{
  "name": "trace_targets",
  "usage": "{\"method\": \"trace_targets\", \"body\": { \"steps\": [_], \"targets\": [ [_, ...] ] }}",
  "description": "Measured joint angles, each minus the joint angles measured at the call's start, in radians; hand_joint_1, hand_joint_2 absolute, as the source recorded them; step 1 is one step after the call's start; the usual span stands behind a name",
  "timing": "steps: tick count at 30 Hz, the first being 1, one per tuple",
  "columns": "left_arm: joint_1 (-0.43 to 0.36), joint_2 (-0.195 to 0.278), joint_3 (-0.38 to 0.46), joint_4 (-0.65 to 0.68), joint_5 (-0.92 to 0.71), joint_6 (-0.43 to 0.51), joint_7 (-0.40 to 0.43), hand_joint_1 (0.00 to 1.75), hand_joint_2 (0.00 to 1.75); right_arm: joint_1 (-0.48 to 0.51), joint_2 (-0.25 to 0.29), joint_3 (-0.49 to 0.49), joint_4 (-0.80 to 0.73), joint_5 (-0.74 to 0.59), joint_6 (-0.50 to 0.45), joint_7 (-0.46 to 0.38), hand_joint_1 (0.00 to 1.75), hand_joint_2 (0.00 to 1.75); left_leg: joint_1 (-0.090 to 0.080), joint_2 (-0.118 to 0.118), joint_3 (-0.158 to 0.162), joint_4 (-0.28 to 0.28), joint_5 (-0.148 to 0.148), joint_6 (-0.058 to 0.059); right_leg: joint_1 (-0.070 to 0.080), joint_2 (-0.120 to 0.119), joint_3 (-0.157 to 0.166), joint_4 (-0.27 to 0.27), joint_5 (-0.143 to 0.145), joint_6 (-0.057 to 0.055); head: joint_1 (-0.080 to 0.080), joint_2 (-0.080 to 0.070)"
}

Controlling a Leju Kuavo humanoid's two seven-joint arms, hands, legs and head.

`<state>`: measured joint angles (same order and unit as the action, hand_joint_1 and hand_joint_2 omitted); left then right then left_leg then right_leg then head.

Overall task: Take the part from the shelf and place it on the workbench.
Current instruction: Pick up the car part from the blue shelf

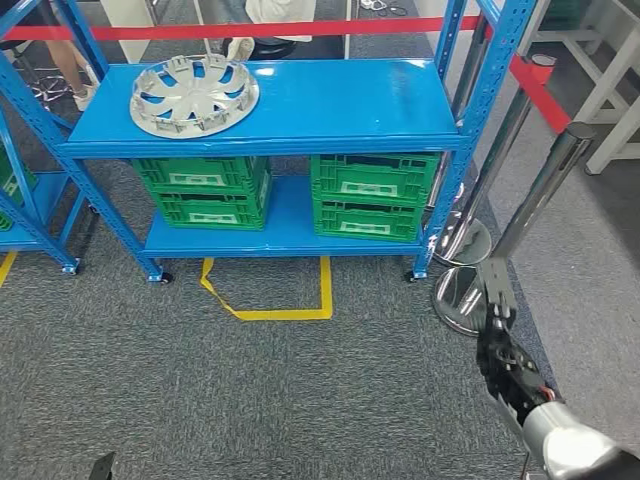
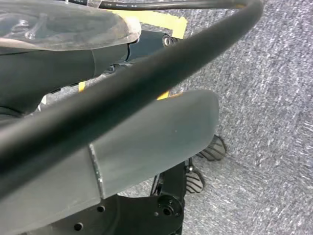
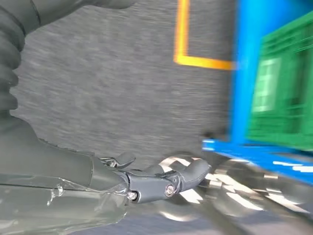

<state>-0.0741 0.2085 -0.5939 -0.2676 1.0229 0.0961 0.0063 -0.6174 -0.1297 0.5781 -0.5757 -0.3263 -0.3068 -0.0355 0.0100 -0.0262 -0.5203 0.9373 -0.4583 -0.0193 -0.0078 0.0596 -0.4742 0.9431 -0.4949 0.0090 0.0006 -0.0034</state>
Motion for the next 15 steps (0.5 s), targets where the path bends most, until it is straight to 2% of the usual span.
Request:
{"method": "trace_targets", "body": {
  "steps": [9, 13, 15],
  "targets": [
    [-0.005, 0.004, -0.049, 0.011, 0.015, 0.0, -0.023, 0.0, 0.0, -0.05, 0.009, -0.007, -0.134, 0.136, -0.023, 0.008, 0.0, 1.75, 0.0, 0.0, -0.001, 0.0, 0.0, 0.0, 0.0, 0.0, -0.001, 0.0, 0.0, 0.0, 0.0, 0.0],
    [-0.007, 0.006, -0.066, 0.015, 0.032, -0.004, -0.015, 0.0, 0.0, -0.051, 0.022, -0.014, -0.194, 0.172, 0.009, -0.004, 0.0, 0.0, 0.0, 0.0, -0.001, 0.0, 0.0, 0.0, 0.0, 0.001, -0.002, 0.0, 0.0, 0.0, 0.001, 0.0],
    [-0.008, 0.006, -0.069, 0.016, 0.049, -0.004, -0.003, 0.0, 0.0, -0.051, 0.037, -0.014, -0.219, 0.179, 0.039, -0.026, 0.0, 0.0, 0.0, 0.0, -0.001, 0.0, 0.0, 0.0, 0.0, 0.001, -0.002, 0.0, 0.0, 0.0, 0.001, 0.0]
  ]
}}
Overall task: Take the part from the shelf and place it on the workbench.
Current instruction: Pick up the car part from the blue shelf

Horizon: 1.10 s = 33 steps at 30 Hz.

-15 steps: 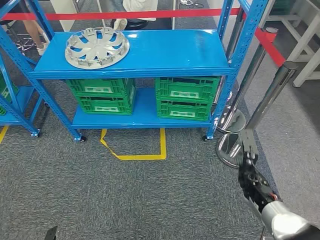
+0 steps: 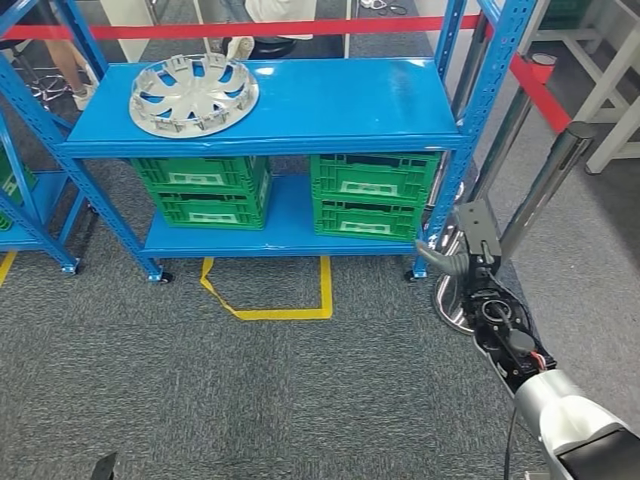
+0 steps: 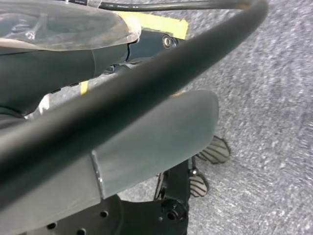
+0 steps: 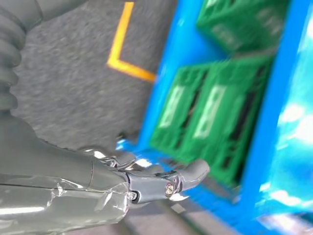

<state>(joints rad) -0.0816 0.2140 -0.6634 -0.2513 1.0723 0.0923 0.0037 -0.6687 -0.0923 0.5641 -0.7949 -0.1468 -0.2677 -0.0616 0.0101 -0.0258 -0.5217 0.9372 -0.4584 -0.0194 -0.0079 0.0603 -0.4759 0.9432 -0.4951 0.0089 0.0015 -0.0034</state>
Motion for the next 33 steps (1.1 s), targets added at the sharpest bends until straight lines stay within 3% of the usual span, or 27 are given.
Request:
{"method": "trace_targets", "body": {
  "steps": [2, 4, 6, 17, 33],
  "targets": [
    [0.0, 0.0, -0.003, 0.001, 0.01, 0.0, 0.007, 0.0, 0.87, -0.001, 0.018, 0.0, -0.02, 0.003, 0.021, -0.02, 0.0, 0.0, 0.0, 0.0, 0.0, 0.0, 0.0, 0.0, 0.0, 0.0, 0.0, 0.0, 0.0, 0.0, -0.001, 0.0],
    [-0.001, 0.0, -0.006, 0.002, 0.019, 0.0, 0.008, 0.0, 0.87, -0.001, 0.038, 0.001, -0.036, 0.004, 0.044, -0.038, 0.0, 0.0, 0.0, 0.0, 0.0, 0.0, 0.0, 0.0, 0.0, 0.0, 0.0, 0.0, 0.0, 0.0, -0.001, 0.0],
    [-0.001, 0.0, -0.008, 0.002, 0.031, 0.0, 0.008, 0.0, 0.0, -0.002, 0.058, 0.004, -0.049, 0.004, 0.075, -0.061, 0.0, 0.0, 0.0, 0.0, 0.0, 0.0, 0.0, 0.0, 0.001, 0.0, 0.0, 0.0, 0.0, 0.0, -0.002, 0.0],
    [-0.002, 0.0, -0.008, 0.004, 0.082, 0.012, 0.002, 0.0, 0.0, -0.008, 0.137, 0.02, -0.098, 0.015, 0.148, -0.109, 0.0, 0.0, 0.002, 0.0, 0.0, 0.0, 0.0, 0.0, 0.001, 0.0, -0.001, 0.0, 0.0, 0.0, -0.002, 0.0],
    [-0.002, 0.006, -0.008, 0.01, 0.09, 0.016, -0.01, 0.0, 0.0, 0.001, 0.142, 0.019, -0.107, -0.013, 0.154, -0.126, 0.0, 0.0, -0.005, 0.0, -0.001, 0.004, -0.002, 0.003, -0.009, 0.0, -0.002, -0.001, 0.0, 0.002, -0.003, 0.0]
  ]
}}
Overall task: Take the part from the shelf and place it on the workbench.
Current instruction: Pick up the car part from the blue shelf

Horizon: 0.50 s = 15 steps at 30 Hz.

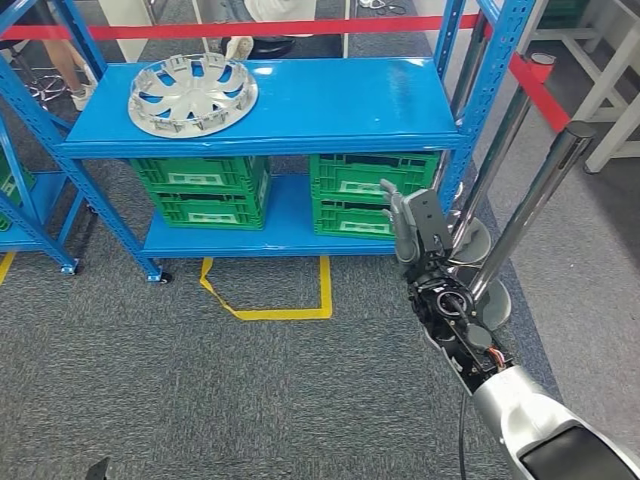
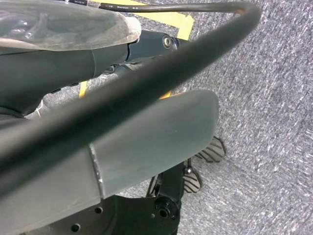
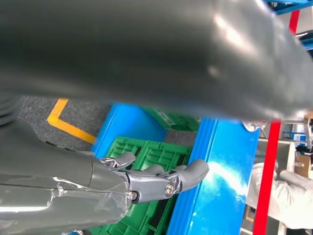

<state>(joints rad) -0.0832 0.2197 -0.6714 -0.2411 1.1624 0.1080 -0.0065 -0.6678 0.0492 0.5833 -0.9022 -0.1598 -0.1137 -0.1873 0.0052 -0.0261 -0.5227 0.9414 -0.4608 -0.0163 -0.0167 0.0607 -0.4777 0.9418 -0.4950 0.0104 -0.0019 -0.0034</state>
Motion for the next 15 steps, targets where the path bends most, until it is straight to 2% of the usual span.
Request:
{"method": "trace_targets", "body": {
  "steps": [5, 6, 9, 10, 11, 13, 14, 15],
  "targets": [
    [0.0, 0.002, 0.0, 0.0, 0.0, 0.0, -0.001, 0.0, 0.0, 0.001, 0.0, -0.001, -0.002, -0.003, -0.002, 0.001, 0.0, 0.0, -0.002, 0.0, 0.0, 0.001, -0.001, 0.002, -0.002, 0.001, -0.001, -0.001, 0.001, 0.002, 0.0, 0.0],
    [0.0, 0.003, 0.0, 0.0, -0.002, -0.002, -0.003, 0.0, 0.0, 0.006, -0.003, -0.004, -0.007, -0.007, -0.005, 0.003, 0.0, 0.0, 0.0, 0.004, 0.005, -0.006, -0.002, 0.007, -0.002, -0.004, -0.005, 0.009, -0.001, 0.007, 0.0, 0.0],
    [0.002, 0.009, 0.0, 0.003, -0.012, -0.017, -0.005, 0.0, 0.0, 0.037, -0.023, -0.024, -0.033, -0.02, -0.016, 0.01, 0.0, 0.0, 0.006, 0.023, 0.033, -0.026, -0.014, 0.024, -0.003, -0.041, -0.154, 0.256, -0.08, 0.024, 0.015, 0.0],
    [0.003, 0.01, 0.0, 0.004, -0.015, -0.019, -0.005, 0.0, 0.0, 0.047, -0.028, -0.028, -0.038, -0.021, -0.017, 0.012, 0.0, 0.0, 0.007, 0.027, 0.04, -0.026, -0.021, 0.023, -0.004, -0.048, -0.2, 0.317, -0.089, 0.026, 0.021, 0.0],
    [0.004, 0.011, 0.0, 0.004, -0.015, -0.02, -0.005, 0.0, 0.0, 0.055, -0.031, -0.031, -0.04, -0.021, -0.019, 0.013, 0.0, 0.0, 0.008, 0.027, 0.049, -0.025, -0.028, 0.019, -0.007, -0.05, -0.2, 0.288, -0.054, 0.027, 0.024, 0.0],
    [0.006, 0.011, 0.0, 0.006, -0.017, -0.02, -0.005, 0.0, 0.0, 0.063, -0.039, -0.036, -0.043, -0.02, -0.021, 0.013, 0.0, 0.0, 0.011, 0.03, 0.071, -0.026, -0.045, 0.009, -0.01, -0.055, -0.161, 0.16, 0.038, 0.029, 0.032, 0.0],
    [0.005, 0.012, 0.0, 0.007, -0.017, -0.02, -0.005, 0.0, 0.0, 0.065, -0.042, -0.038, -0.043, -0.019, -0.022, 0.014, 0.0, 0.0, 0.012, 0.031, 0.08, -0.026, -0.052, 0.003, -0.007, -0.059, -0.143, 0.101, 0.062, 0.028, 0.035, 0.0],
    [0.004, 0.013, 0.0, 0.008, -0.018, -0.019, -0.005, 0.0, 0.0, 0.068, -0.045, -0.039, -0.045, -0.018, -0.022, 0.014, 0.0, 0.0, 0.013, 0.034, 0.084, -0.025, -0.058, -0.004, -0.003, -0.062, -0.128, 0.067, 0.071, 0.022, 0.036, 0.0]
  ]
}}
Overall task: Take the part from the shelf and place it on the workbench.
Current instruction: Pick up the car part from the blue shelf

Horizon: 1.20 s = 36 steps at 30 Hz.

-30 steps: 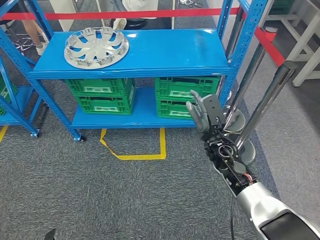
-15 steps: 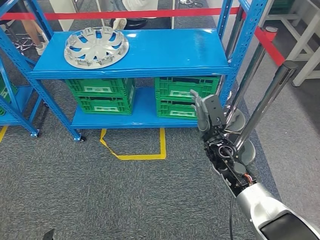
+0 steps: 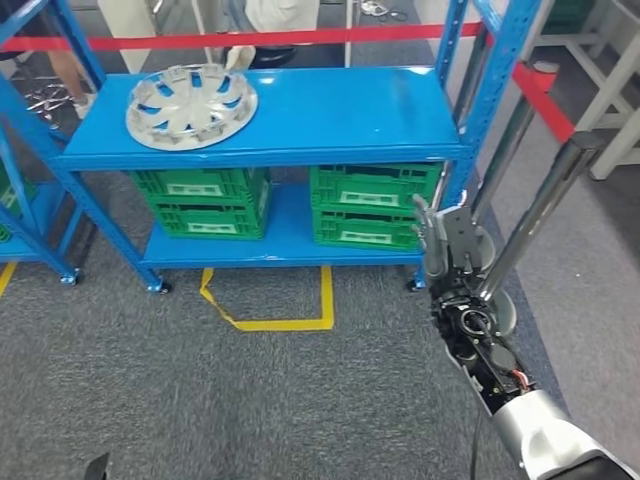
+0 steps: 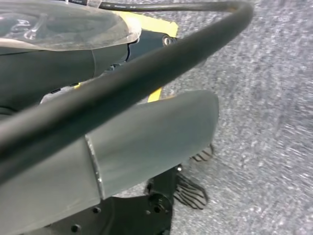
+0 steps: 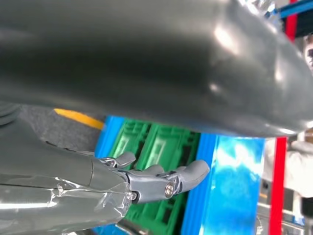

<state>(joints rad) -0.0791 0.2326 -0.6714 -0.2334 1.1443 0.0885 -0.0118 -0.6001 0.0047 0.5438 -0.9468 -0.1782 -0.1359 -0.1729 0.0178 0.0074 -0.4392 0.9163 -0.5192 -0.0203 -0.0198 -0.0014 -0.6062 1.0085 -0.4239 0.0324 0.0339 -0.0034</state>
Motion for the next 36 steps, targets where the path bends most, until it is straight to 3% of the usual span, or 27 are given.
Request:
{"method": "trace_targets", "body": {
  "steps": [2, 4, 6, 9, 10, 11, 12, 14, 16, 18, 20, 22, 24, 26, 27, 28, 29, 31, 32, 34, 36],
  "targets": [
    [-0.004, 0.0, 0.0, 0.001, 0.0, 0.0, 0.0, 0.0, 0.0, 0.006, -0.003, -0.004, -0.007, 0.001, 0.0, 0.001, 0.0, 0.0, 0.003, 0.004, 0.002, 0.005, -0.005, -0.016, 0.012, 0.001, 0.012, -0.018, -0.015, -0.019, -0.003, 0.0],
    [-0.005, -0.003, 0.0, 0.001, 0.0, 0.0, 0.0, 0.0, 0.0, 0.006, -0.004, -0.009, -0.016, 0.003, -0.001, 0.001, 0.0, 0.0, 0.006, 0.006, -0.013, 0.043, 0.001, -0.028, 0.013, 0.008, 0.03, -0.024, -0.02, -0.036, -0.007, 0.0],
    [-0.008, -0.006, 0.0, 0.001, 0.0, 0.001, 0.0, 0.0, 0.0, 0.002, -0.005, -0.012, -0.023, 0.005, -0.001, 0.002, 0.0, 0.0, 0.007, 0.003, -0.08, 0.152, 0.003, -0.034, 0.011, 0.012, 0.052, -0.032, -0.029, -0.048, -0.018, 0.0],
    [-0.009, -0.007, 0.0, 0.001, 0.001, 0.004, -0.001, 0.0, 0.0, 0.006, -0.005, -0.012, -0.025, 0.007, 0.002, 0.005, 0.0, 0.0, 0.005, 0.0, -0.232, 0.325, -0.053, -0.035, 0.014, 0.018, 0.082, -0.036, -0.054, -0.059, -0.039, 0.0],
    [-0.007, -0.007, 0.0, 0.001, 0.001, 0.005, -0.001, 0.0, 0.0, 0.008, -0.005, -0.012, -0.026, 0.008, 0.003, 0.006, 0.0, 0.0, 0.003, -0.001, -0.264, 0.338, -0.064, -0.032, 0.016, 0.021, 0.093, -0.036, -0.063, -0.061, -0.044, 0.0],
    [-0.005, -0.007, 0.0, 0.002, 0.002, 0.006, -0.001, 0.0, 0.0, 0.009, -0.005, -0.012, -0.026, 0.008, 0.004, 0.006, 0.0, 0.0, 0.001, -0.001, -0.279, 0.319, -0.054, -0.028, 0.017, 0.024, 0.106, -0.036, -0.073, -0.061, -0.048, 0.0],
    [-0.003, -0.008, -0.001, 0.002, 0.003, 0.007, -0.001, 0.0, 0.0, 0.009, -0.005, -0.012, -0.026, 0.008, 0.004, 0.007, 0.0, 0.0, -0.002, -0.001, -0.279, 0.268, -0.018, -0.022, 0.018, 0.026, 0.121, -0.036, -0.084, -0.061, -0.052, 0.0],
    [-0.002, -0.007, -0.001, 0.004, 0.003, 0.009, -0.001, 0.0, 0.0, 0.007, -0.005, -0.012, -0.026, 0.008, 0.006, 0.007, 0.0, 0.0, -0.012, -0.002, -0.253, 0.135, 0.093, -0.008, 0.02, 0.029, 0.146, -0.038, -0.107, -0.058, -0.06, 0.0],
    [-0.003, -0.006, -0.001, 0.006, 0.003, 0.009, -0.001, 0.0, 0.0, 0.007, -0.005, -0.012, -0.027, 0.009, 0.007, 0.008, 0.0, 0.0, -0.021, -0.006, -0.23, 0.063, 0.145, 0.001, 0.022, 0.032, 0.158, -0.045, -0.126, -0.051, -0.066, 0.0],
    [-0.004, -0.006, -0.001, 0.008, 0.003, 0.01, -0.002, 0.0, 0.0, 0.006, -0.005, -0.012, -0.03, 0.009, 0.008, 0.008, 0.0, 0.0, -0.021, -0.009, -0.213, 0.048, 0.134, 0.009, 0.024, 0.034, 0.169, -0.039, -0.125, -0.042, -0.065, 0.0],
    [-0.004, -0.006, -0.001, 0.008, 0.004, 0.01, -0.003, 0.0, 0.0, 0.002, -0.005, -0.013, -0.033, 0.012, 0.008, 0.007, 0.0, 0.0, -0.018, -0.008, -0.184, 0.032, 0.132, 0.018, 0.023, 0.028, 0.164, 0.004, -0.122, -0.033, -0.058, 0.0],
    [-0.004, -0.006, -0.001, 0.009, 0.006, 0.012, -0.003, 0.0, 0.0, -0.001, -0.005, -0.012, -0.034, 0.027, 0.01, 0.005, 0.0, 0.0, -0.017, -0.007, -0.153, 0.024, 0.122, 0.024, 0.02, 0.018, 0.105, 0.109, -0.144, -0.024, -0.052, 0.0],
    [-0.004, -0.007, -0.001, 0.009, 0.011, 0.017, -0.003, 0.0, 0.0, 0.002, -0.005, -0.009, -0.033, 0.05, 0.015, 0.003, 0.0, 0.0, -0.017, -0.008, -0.127, 0.023, 0.101, 0.026, 0.019, 0.014, 0.022, 0.221, -0.202, -0.019, -0.045, 0.0],
    [-0.003, -0.009, -0.001, 0.009, 0.017, 0.021, -0.002, 0.0, 0.0, 0.005, -0.005, -0.005, -0.032, 0.069, 0.018, 0.001, 0.0, 0.0, -0.016, -0.015, -0.095, 0.023, 0.076, 0.025, 0.018, 0.012, -0.027, 0.237, -0.252, -0.017, -0.038, 0.0],
    [-0.003, -0.01, -0.001, 0.009, 0.02, 0.022, -0.001, 0.0, 0.0, 0.005, -0.005, -0.004, -0.031, 0.076, 0.019, 0.0, 0.0, 0.0, -0.015, -0.02, -0.076, 0.023, 0.063, 0.023, 0.017, 0.013, -0.032, 0.201, -0.243, -0.016, -0.034, 0.0],
    [-0.003, -0.012, -0.001, 0.009, 0.021, 0.023, -0.001, 0.0, 0.0, 0.005, -0.005, -0.003, -0.031, 0.08, 0.02, 0.0, 0.0, 0.0, -0.014, -0.025, -0.059, 0.022, 0.05, 0.02, 0.015, 0.018, -0.028, 0.144, -0.198, -0.015, -0.029, 0.0],
    [-0.004, -0.013, -0.001, 0.009, 0.023, 0.025, -0.001, 0.0, 0.0, 0.005, -0.005, -0.002, -0.029, 0.083, 0.023, 0.0, 0.0, 0.0, -0.013, -0.031, -0.044, 0.023, 0.038, 0.017, 0.014, 0.029, -0.022, 0.081, -0.13, -0.014, -0.027, 0.0],
    [-0.01, -0.013, -0.001, 0.01, 0.026, 0.029, -0.001, 0.0, 0.0, 0.004, -0.004, 0.0, -0.025, 0.089, 0.032, 0.0, 0.0, 0.0, -0.011, -0.045, -0.026, 0.021, 0.018, 0.007, 0.017, 0.048, -0.003, -0.001, -0.032, -0.02, -0.025, 0.0],
    [-0.012, -0.014, 0.0, 0.01, 0.028, 0.03, -0.001, 0.0, 0.0, 0.002, -0.003, 0.002, -0.023, 0.092, 0.037, -0.001, 0.0, 0.0, -0.01, -0.052, -0.02, 0.025, 0.016, 0.0, 0.02, 0.05, 0.006, -0.017, -0.013, -0.028, -0.025, 0.0],
    [-0.011, -0.017, 0.0, 0.01, 0.034, 0.032, 0.0, 0.0, 0.0, -0.012, 0.005, 0.005, -0.022, 0.096, 0.045, -0.002, 0.0, 0.0, -0.009, -0.057, -0.018, 0.039, 0.018, -0.012, 0.022, 0.037, 0.032, -0.027, -0.003, -0.049, -0.025, 0.0],
    [-0.011, -0.019, 0.0, 0.01, 0.039, 0.034, 0.0, 0.0, 0.0, -0.029, 0.015, 0.006, -0.021, 0.098, 0.052, -0.003, 0.0, 0.0, -0.01, -0.044, -0.048, 0.1, 0.012, -0.02, 0.02, 0.021, 0.047, -0.037, 0.005, -0.061, -0.031, 0.0]
  ]
}}
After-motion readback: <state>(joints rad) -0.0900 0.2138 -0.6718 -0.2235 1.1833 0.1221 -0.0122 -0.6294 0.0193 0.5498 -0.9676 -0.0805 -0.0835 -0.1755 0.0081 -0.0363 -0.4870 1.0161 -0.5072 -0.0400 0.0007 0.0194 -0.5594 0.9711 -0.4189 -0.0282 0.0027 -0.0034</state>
